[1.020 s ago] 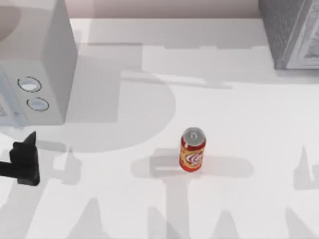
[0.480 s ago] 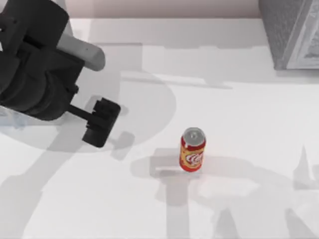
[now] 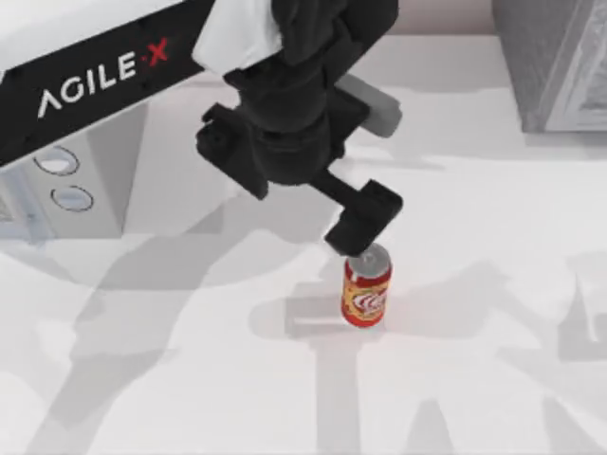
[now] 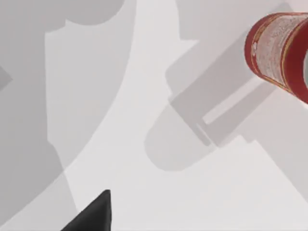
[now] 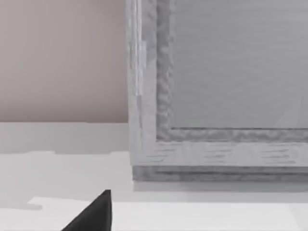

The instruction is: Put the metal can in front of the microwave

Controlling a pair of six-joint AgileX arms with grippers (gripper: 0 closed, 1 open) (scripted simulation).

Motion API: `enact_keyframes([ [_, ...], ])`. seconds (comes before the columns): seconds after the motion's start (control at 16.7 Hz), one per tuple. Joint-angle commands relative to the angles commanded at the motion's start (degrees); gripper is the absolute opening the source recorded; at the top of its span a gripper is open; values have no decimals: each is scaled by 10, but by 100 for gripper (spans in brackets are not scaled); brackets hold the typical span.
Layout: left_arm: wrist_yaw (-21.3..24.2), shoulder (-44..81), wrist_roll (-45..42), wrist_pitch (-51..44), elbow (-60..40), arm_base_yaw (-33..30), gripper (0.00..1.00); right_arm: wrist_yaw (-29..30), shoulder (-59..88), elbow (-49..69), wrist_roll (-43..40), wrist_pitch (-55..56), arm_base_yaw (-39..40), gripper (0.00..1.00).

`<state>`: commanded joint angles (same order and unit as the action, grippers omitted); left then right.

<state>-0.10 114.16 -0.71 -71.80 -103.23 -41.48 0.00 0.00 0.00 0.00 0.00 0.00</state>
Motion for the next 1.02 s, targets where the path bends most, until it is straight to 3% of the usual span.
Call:
enact_keyframes([
  [0.42,2,174,13,-93,-198,-57,100,0,0,0,0,0,0,100],
  [1.02,3,183,12,-57,-168,-58,100,0,0,0,0,0,0,100],
])
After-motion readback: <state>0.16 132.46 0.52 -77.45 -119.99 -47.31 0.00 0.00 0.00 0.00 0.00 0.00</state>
